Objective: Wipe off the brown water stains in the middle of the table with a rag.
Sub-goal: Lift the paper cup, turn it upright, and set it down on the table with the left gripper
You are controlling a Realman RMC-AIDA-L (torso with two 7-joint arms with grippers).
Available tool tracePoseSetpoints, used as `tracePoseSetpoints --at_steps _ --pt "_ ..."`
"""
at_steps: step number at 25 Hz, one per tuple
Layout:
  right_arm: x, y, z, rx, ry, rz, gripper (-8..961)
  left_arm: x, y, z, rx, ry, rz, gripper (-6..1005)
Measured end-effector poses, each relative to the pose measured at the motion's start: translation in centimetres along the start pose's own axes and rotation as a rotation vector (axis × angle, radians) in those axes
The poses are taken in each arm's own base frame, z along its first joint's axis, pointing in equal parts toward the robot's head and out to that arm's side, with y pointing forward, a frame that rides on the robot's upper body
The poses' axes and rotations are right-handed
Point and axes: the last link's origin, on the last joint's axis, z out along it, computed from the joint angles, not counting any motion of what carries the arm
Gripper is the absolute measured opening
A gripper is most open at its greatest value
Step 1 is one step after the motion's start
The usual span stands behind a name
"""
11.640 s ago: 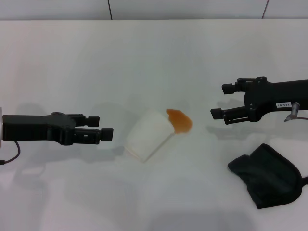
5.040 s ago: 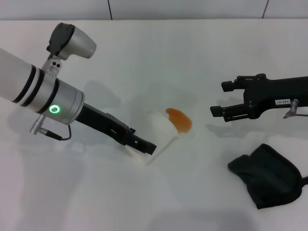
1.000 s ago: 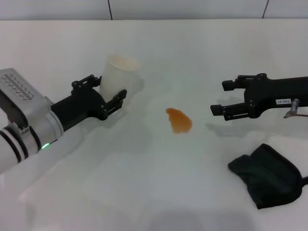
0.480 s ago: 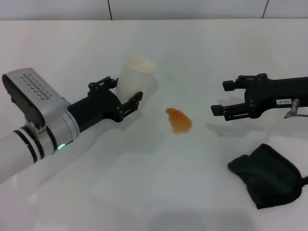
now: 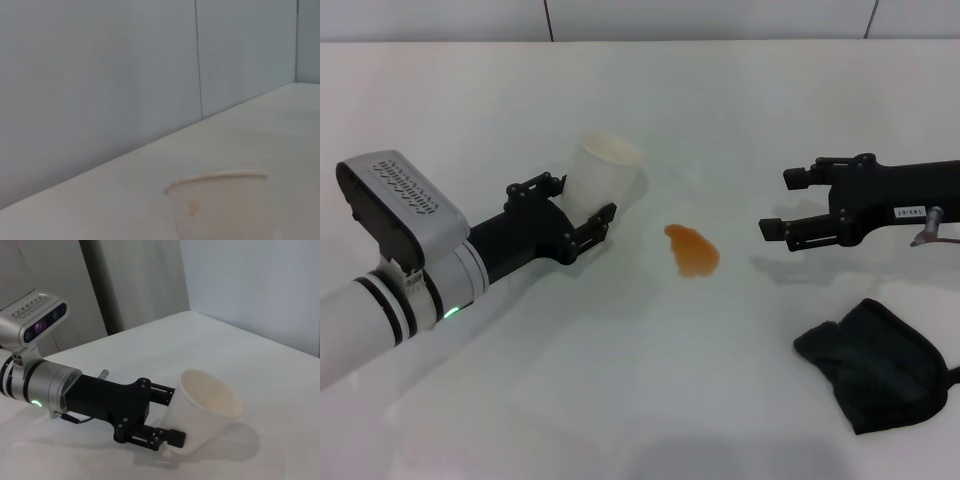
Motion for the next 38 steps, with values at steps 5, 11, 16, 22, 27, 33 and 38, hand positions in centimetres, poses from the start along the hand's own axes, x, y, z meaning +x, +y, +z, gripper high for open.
tracePoseSetpoints --at_steps 5,11,16,22,27,33,38 --pt "0.09 0.0 -0.04 0.002 0.0 0.003 871 -0.25 0.08 -0.18 0.002 -0.005 -0.003 605" --pt "0.11 -0.01 -0.07 0.003 -0.001 0.003 871 -0.86 0.33 -0.62 0.001 -0.019 -0.014 599" --pt "0.1 -0.01 -0.06 0.002 0.0 0.003 871 -0.93 0.34 -0.79 0.0 -0.016 -0.021 595" --pt "0.11 0.04 -0.03 -0.001 0.001 0.002 870 -0.82 0.15 -0.79 -0.016 -0.024 -0.065 590" --pt "0.05 0.01 -0.08 -0.002 0.001 0.001 870 -0.81 0.2 -0.75 -0.028 -0.029 -0.055 584" --pt "-0.1 -0.03 -0.02 -0.002 0.0 -0.002 870 -0.82 0.28 -0.72 -0.036 -0.034 -0.044 637" --pt "-0.14 -0.05 -0.01 -0.001 0.0 -0.003 870 -0.81 0.24 -0.71 -0.041 -0.037 -0.037 893"
